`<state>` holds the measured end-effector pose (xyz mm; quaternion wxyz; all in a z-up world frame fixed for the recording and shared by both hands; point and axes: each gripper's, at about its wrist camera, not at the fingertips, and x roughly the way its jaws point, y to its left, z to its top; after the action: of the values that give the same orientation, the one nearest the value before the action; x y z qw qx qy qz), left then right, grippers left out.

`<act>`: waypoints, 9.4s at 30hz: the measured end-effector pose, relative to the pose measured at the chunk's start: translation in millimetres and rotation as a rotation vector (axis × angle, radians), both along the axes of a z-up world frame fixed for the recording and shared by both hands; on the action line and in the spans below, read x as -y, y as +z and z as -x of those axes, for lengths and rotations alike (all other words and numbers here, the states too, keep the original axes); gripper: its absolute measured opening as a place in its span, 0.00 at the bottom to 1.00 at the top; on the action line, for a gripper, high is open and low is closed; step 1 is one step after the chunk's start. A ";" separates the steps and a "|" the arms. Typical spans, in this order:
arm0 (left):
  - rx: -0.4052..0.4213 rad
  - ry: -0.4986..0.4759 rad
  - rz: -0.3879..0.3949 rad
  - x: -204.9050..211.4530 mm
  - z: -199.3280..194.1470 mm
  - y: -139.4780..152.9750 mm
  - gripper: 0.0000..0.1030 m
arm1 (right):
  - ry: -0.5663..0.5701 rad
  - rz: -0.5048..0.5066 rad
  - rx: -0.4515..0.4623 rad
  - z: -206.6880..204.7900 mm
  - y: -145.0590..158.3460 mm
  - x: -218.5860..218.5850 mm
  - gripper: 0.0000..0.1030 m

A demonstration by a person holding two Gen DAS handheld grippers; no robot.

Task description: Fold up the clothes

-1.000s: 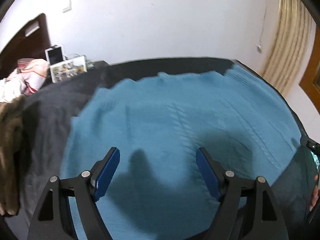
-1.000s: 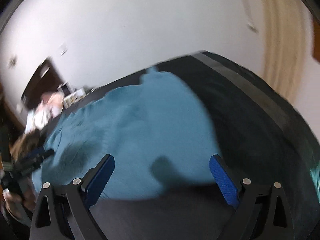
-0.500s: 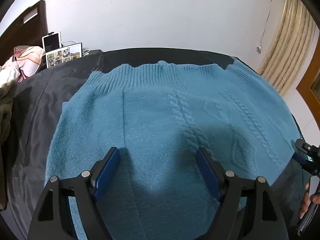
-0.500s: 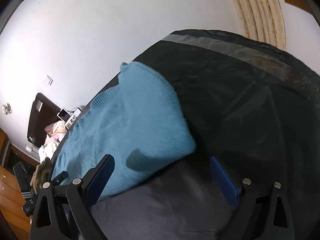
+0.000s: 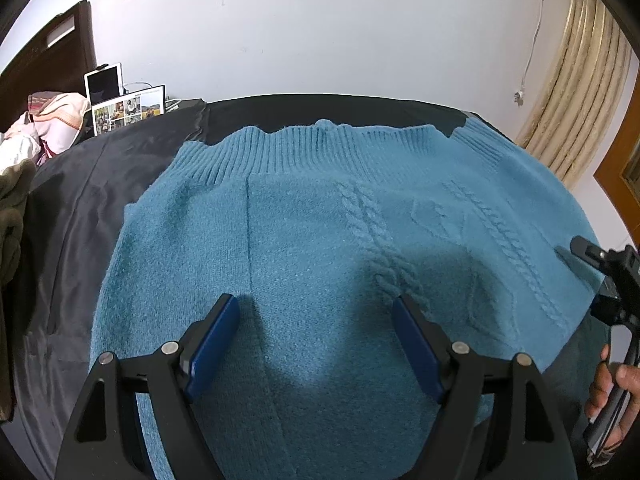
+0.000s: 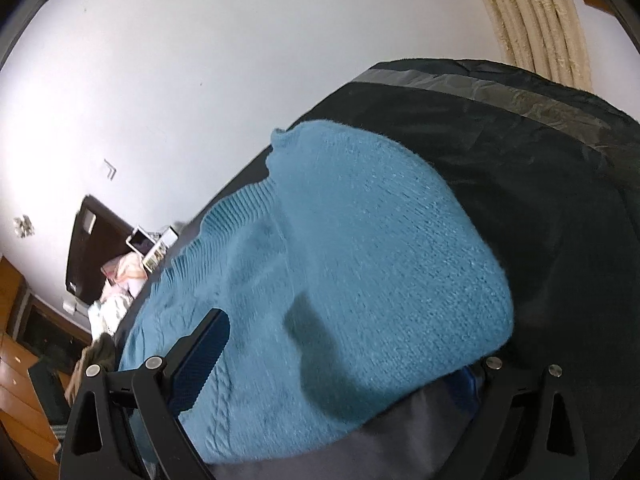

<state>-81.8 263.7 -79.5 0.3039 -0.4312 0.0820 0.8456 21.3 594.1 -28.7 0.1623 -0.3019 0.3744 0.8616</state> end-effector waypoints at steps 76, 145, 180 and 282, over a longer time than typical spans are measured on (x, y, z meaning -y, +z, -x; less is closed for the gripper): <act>0.359 -0.338 -0.250 -99.5 -27.8 84.9 0.84 | 0.036 -0.410 -0.190 -119.2 47.7 61.7 0.28; 0.342 -0.254 -0.181 21.9 85.0 118.7 0.23 | 0.568 -0.835 -0.101 -17.0 55.7 327.3 0.25; 0.112 -0.337 -0.079 15.7 -23.4 111.7 0.46 | 0.427 -0.503 0.074 -81.5 24.5 187.8 0.76; 0.006 0.022 -0.113 16.6 -22.7 78.6 0.77 | 0.592 -0.544 0.168 10.0 6.2 208.6 1.00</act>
<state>-59.1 247.2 -0.9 0.3185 -0.4168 0.0286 0.8509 11.3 385.5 -22.5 0.0112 -0.4119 0.0151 0.9110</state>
